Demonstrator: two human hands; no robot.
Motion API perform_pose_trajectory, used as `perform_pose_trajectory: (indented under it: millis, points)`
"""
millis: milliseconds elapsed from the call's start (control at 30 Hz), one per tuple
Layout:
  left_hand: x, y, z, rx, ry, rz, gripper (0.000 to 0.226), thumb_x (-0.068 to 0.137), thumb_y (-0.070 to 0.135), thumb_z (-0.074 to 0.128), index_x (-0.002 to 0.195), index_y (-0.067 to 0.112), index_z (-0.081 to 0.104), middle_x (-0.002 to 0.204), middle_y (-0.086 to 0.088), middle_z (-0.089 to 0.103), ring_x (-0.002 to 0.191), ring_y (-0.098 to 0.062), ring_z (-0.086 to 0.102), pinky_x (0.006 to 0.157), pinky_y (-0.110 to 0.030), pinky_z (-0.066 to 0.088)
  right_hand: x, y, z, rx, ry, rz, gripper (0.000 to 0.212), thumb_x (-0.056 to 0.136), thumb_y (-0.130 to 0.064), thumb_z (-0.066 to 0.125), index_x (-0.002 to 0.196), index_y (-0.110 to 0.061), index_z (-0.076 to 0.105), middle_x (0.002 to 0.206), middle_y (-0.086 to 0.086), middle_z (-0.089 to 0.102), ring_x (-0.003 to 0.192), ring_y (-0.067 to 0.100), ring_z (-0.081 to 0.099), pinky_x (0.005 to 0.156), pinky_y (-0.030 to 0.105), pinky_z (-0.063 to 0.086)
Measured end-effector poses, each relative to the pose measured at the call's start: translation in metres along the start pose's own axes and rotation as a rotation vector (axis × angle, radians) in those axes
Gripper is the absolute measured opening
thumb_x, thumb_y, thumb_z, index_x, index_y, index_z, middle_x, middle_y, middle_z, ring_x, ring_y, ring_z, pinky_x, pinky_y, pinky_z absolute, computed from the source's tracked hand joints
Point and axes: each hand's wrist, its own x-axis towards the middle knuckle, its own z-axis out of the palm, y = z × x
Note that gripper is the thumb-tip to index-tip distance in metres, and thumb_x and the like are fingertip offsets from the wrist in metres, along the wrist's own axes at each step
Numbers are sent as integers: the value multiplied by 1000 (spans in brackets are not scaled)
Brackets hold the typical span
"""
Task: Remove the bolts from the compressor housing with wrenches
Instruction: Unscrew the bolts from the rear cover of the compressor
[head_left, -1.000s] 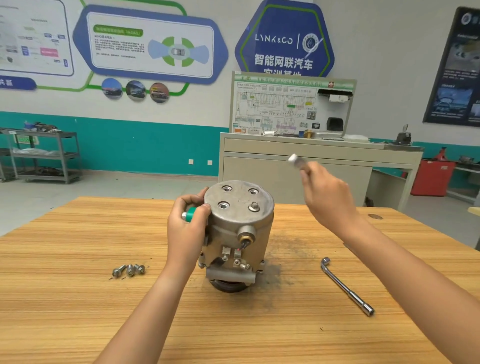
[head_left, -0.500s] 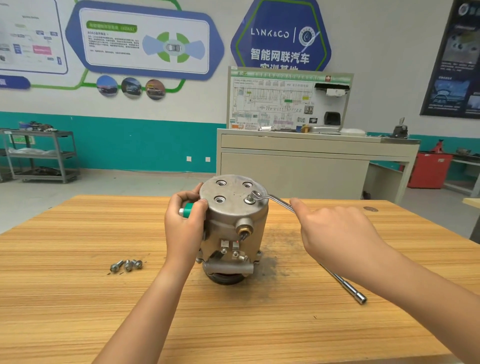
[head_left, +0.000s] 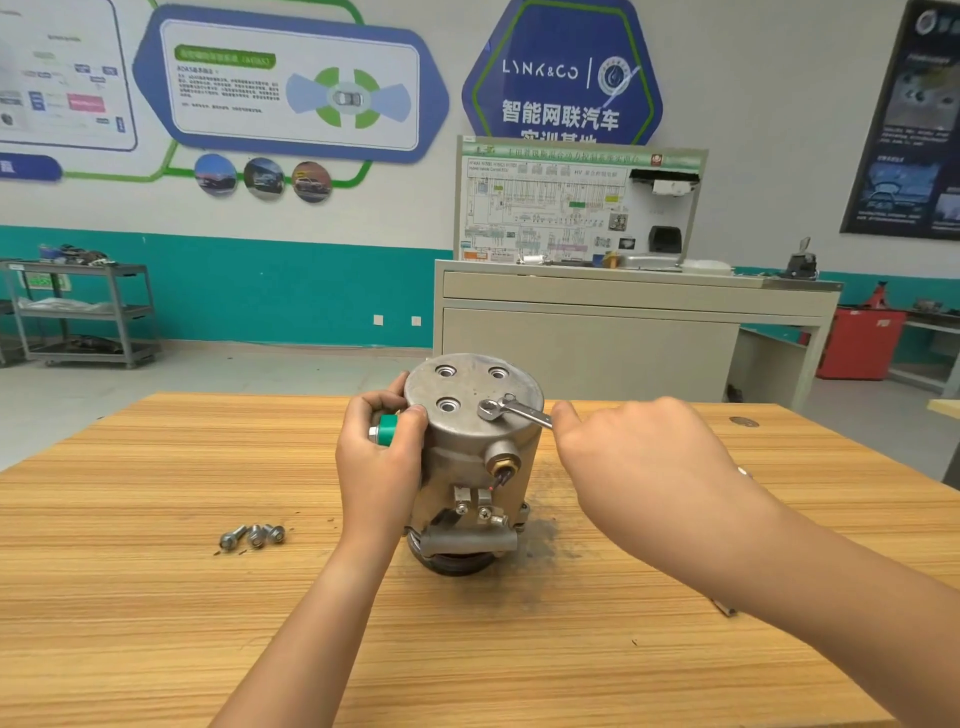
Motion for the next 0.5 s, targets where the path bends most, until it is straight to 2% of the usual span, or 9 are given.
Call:
perform_pose_trajectory:
  millis: [67, 200, 300, 400, 500]
  points:
    - [0, 1, 1, -10, 2, -14, 18, 87, 9, 56, 78, 24, 51, 111, 19, 63, 98, -9, 61, 68, -30, 45, -2, 1, -4, 17, -19, 28, 37, 85, -5, 41, 122, -9, 41, 56, -4, 30, 44, 15, 24, 42, 26, 12]
    - [0, 2, 1, 7, 3, -12, 18, 87, 11, 56, 79, 26, 51, 113, 18, 63, 95, -9, 58, 63, -26, 46, -6, 6, -6, 56, -22, 101, 46, 87, -10, 42, 132, -15, 36, 56, -5, 27, 44, 14, 22, 41, 26, 13]
    - [0, 2, 0, -4, 11, -20, 16, 87, 10, 56, 80, 22, 51, 107, 22, 64, 99, -6, 60, 73, -30, 47, -10, 6, -7, 17, -18, 139, 58, 88, -11, 41, 143, -14, 21, 55, -5, 25, 50, 17, 34, 41, 25, 12]
    - [-1, 2, -2, -10, 14, -26, 15, 87, 9, 55, 80, 21, 51, 107, 23, 63, 103, -1, 59, 82, -33, 49, -8, 7, -6, -18, -8, 146, 55, 86, -8, 40, 139, -12, 27, 54, -4, 27, 50, 18, 34, 41, 25, 12]
    - [-2, 4, -1, -3, 17, -23, 15, 87, 9, 56, 79, 21, 51, 107, 23, 62, 107, -9, 59, 87, -44, 48, -2, 6, 0, -7, 15, 111, 55, 86, -5, 39, 140, -8, 27, 67, -4, 48, 65, 21, 51, 42, 25, 13]
